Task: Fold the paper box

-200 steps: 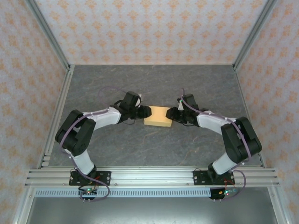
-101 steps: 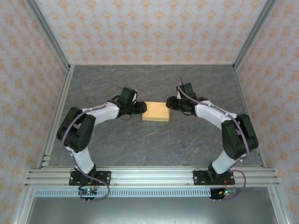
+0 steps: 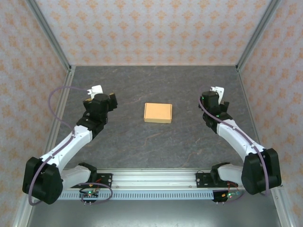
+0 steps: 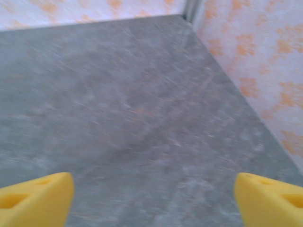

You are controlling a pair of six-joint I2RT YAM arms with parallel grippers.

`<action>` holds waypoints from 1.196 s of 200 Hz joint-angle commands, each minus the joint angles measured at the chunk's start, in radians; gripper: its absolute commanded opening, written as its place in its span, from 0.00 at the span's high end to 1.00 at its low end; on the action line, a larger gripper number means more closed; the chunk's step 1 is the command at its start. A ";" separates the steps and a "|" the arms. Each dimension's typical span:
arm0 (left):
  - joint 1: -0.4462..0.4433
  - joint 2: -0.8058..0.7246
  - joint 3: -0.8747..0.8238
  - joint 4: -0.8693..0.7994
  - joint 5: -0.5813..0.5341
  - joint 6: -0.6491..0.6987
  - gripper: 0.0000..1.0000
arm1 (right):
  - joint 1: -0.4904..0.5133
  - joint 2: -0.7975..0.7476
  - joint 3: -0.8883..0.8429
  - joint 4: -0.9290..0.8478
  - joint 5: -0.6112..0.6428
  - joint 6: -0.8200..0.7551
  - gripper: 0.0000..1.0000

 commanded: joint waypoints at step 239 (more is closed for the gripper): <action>0.233 0.359 -0.297 0.766 0.338 0.278 0.00 | -0.221 0.306 -0.299 0.860 -0.391 -0.085 0.01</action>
